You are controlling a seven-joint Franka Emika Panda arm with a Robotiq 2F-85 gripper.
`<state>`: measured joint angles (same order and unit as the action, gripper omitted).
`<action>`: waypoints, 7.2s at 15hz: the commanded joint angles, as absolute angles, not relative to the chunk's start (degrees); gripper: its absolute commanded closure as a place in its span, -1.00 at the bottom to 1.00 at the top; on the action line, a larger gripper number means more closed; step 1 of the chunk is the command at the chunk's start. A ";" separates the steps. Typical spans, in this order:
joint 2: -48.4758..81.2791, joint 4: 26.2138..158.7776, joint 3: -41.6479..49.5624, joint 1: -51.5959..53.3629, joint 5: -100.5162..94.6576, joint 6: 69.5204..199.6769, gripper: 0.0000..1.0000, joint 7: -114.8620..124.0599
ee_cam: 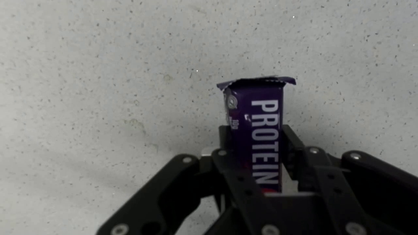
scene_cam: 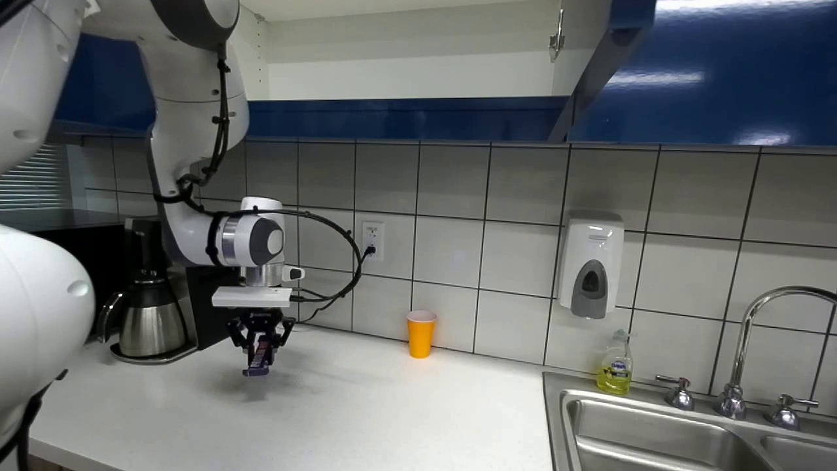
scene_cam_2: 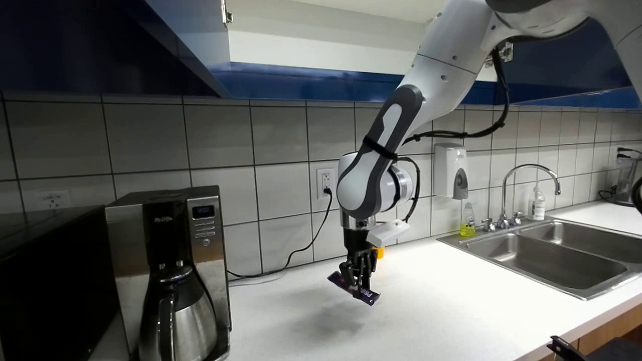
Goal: Put the candy bar into the cupboard
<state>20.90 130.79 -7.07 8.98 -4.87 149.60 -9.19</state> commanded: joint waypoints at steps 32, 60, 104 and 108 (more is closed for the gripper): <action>-45.76 156.24 -9.22 10.34 -1.15 136.37 0.72 5.57; -38.27 120.65 -12.25 1.19 -3.63 120.89 0.72 10.02; -7.17 86.11 -7.64 1.14 -11.06 106.32 -1.00 15.34; -11.81 92.03 -7.64 1.85 -10.89 109.69 -1.00 15.28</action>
<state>-6.98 86.30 -7.54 1.55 -11.19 107.21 15.53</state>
